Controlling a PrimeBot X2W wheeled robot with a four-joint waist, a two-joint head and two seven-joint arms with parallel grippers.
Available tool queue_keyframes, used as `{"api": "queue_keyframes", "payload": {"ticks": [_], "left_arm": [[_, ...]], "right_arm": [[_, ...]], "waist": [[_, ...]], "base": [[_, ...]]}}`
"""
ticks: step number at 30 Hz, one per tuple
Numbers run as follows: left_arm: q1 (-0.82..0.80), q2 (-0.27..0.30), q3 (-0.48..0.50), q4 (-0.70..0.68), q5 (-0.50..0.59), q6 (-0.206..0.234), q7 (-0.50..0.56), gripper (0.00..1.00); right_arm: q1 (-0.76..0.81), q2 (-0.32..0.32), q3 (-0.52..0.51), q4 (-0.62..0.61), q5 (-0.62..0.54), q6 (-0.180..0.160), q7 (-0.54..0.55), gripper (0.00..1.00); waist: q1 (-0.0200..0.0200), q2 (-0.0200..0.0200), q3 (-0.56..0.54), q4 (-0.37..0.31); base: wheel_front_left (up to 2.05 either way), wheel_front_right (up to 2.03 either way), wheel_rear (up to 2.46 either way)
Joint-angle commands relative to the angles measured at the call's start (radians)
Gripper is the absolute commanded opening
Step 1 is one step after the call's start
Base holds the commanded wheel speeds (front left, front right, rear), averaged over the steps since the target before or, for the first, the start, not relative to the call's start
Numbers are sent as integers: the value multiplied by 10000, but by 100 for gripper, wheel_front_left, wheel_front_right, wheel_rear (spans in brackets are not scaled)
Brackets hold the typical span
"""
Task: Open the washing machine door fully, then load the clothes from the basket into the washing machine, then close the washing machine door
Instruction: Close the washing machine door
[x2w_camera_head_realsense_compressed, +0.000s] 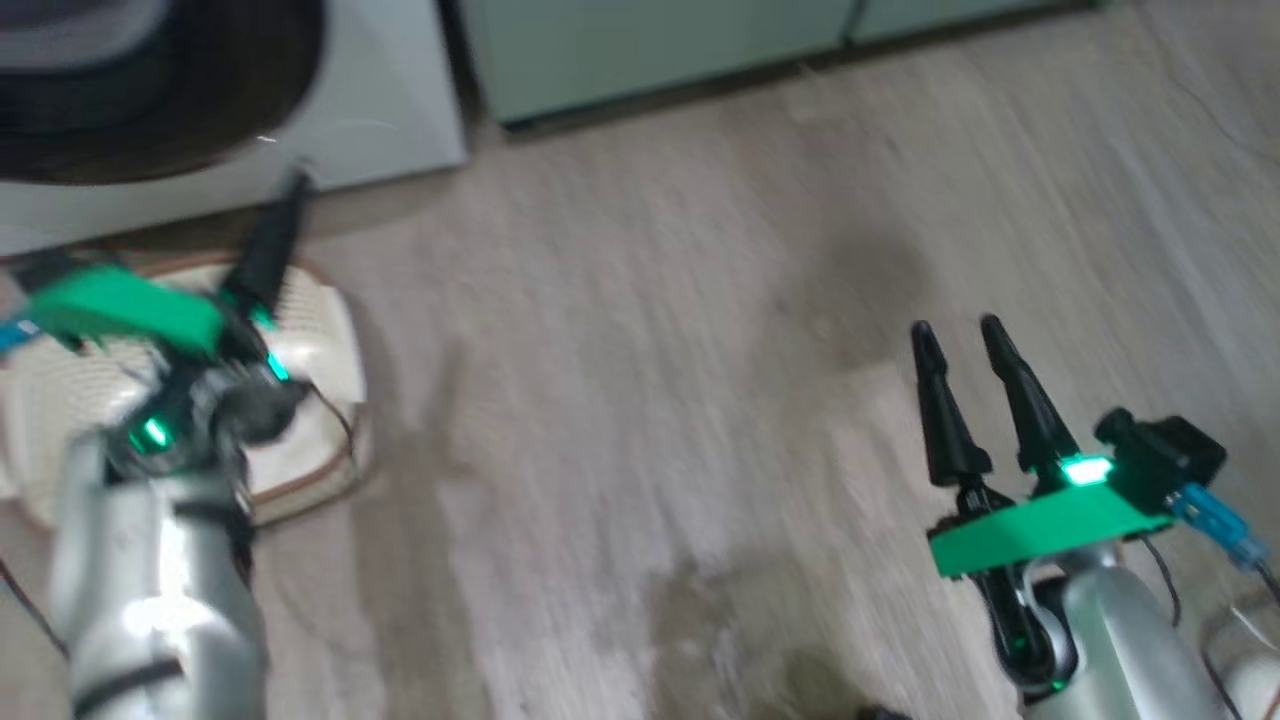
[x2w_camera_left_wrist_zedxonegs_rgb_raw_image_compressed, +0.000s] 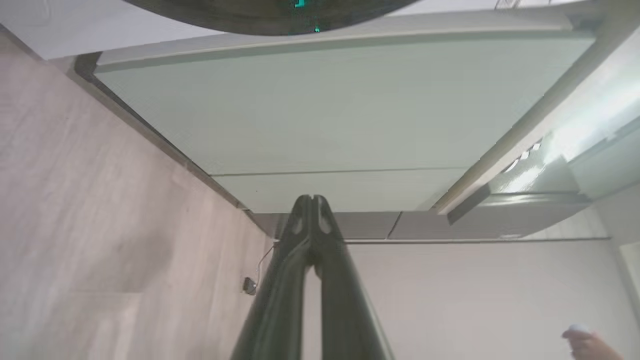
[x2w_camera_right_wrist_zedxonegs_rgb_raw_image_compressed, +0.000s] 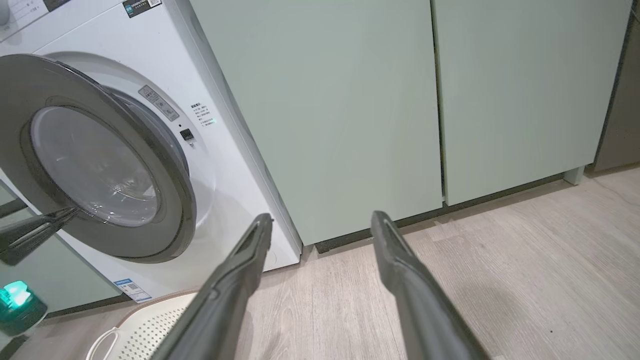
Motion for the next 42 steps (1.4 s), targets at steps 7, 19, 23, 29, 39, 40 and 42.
{"api": "queue_keyframes", "payload": {"ticks": [7, 19, 23, 29, 39, 40, 42], "left_arm": [[2970, 1417, -3193, -2996, 2954, -17, -1471, 0], [4722, 2750, -5176, -3285, 6466, 27, -7053, 0], [5205, 1805, -3392, -4124, 8576, 777, -7105, 0], [6132, 431, -2299, -5511, 11111, 448, -7109, 0], [6652, 132, -2510, -5510, 11607, 24, -7110, 86], [6675, 130, -2578, -5487, 11593, 16, -7110, 100], [6698, 128, -2742, -5452, 11643, 4, -7110, 100]], "right_arm": [[667, -352, -152, -236, -186, 0, -65, 100], [1101, -406, -363, -526, -191, 0, -65, 100], [1202, -385, -363, -619, -195, 0, -65, 100], [1243, -324, -331, -670, -175, 0, -65, 100], [1325, -268, -286, -602, -152, 0, -65, 100], [1321, -265, -281, -595, -150, 0, -65, 100], [1307, -259, -276, -585, -143, 0, -65, 100]], "waist": [[0, 0, -2212, 2285], [0, 0, -3015, 3606], [0, 0, -3076, 3870], [0, 0, -3103, 4103], [0, 0, -3138, 4171], [0, 0, -3134, 4158], [0, 0, -3129, 4139]], "base": [[0, 0, 0], [0, 0, 0], [0, 0, 0], [0, 0, 0], [0, 0, 0], [0, 0, 0], [0, 0, 0]]}}
